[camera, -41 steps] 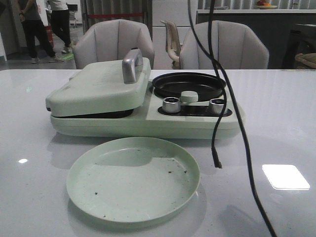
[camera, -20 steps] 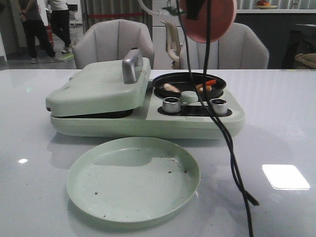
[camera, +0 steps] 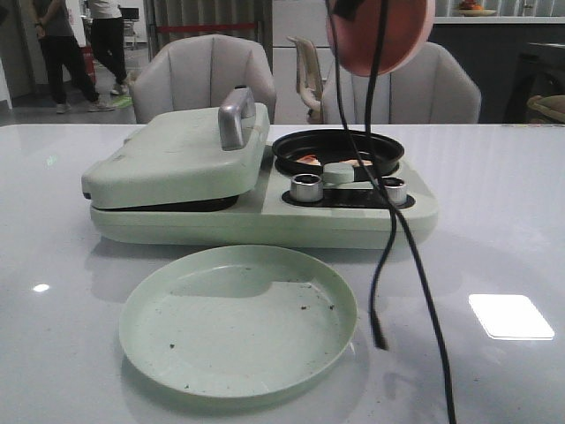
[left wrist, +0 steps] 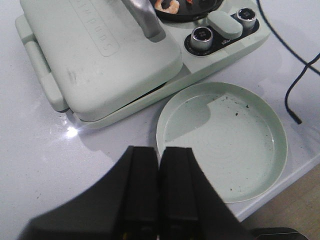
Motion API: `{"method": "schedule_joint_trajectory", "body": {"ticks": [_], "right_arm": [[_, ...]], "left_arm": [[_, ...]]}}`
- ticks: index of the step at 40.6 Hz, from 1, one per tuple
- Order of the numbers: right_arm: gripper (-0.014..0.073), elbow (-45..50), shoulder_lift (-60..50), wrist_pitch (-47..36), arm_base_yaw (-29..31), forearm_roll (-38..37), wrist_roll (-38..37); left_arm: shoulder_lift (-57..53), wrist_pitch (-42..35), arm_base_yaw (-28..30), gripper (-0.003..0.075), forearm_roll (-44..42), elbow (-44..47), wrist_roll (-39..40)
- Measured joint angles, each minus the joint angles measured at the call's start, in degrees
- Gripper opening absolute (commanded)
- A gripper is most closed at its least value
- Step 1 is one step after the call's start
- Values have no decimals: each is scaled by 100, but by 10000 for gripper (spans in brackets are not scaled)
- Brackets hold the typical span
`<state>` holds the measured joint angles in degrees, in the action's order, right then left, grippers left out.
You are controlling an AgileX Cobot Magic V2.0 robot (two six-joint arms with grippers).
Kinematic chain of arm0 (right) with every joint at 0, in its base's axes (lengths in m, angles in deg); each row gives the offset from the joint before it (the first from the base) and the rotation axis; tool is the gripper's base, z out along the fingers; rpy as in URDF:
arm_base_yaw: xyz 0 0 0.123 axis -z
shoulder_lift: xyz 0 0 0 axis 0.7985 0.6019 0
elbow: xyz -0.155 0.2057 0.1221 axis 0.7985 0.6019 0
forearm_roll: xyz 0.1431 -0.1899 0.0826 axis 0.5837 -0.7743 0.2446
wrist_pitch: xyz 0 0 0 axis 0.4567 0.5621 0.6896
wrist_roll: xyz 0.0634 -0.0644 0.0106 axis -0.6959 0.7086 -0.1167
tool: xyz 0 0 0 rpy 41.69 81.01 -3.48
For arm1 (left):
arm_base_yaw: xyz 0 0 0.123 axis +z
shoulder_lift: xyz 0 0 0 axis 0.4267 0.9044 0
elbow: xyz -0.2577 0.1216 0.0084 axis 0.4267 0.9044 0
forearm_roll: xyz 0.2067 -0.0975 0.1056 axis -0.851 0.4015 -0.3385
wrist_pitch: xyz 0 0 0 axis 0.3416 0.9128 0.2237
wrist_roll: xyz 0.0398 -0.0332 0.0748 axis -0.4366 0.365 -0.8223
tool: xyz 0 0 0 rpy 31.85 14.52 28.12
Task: Make breakfast with bread and shrimp
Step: 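Set the empty pink bowl back on the table with the right gripper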
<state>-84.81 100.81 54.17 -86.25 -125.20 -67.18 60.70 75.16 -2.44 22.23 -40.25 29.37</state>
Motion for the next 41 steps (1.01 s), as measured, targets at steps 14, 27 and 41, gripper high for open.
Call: {"method": "schedule_joint_trajectory", "body": {"ticks": [14, 27, 41], "right_arm": [[43, 1561, -2196, -36, 1337, 3353, 437], [43, 4082, -3069, -1201, 3652, 6807, 2202], [43, 5664, -2850, -2817, 4690, 8427, 3044]], "left_arm": [[0, 0, 0, 101, -72, 0, 0], [0, 0, 0, 101, -82, 0, 0], [0, 0, 0, 101, -82, 0, 0]]}}
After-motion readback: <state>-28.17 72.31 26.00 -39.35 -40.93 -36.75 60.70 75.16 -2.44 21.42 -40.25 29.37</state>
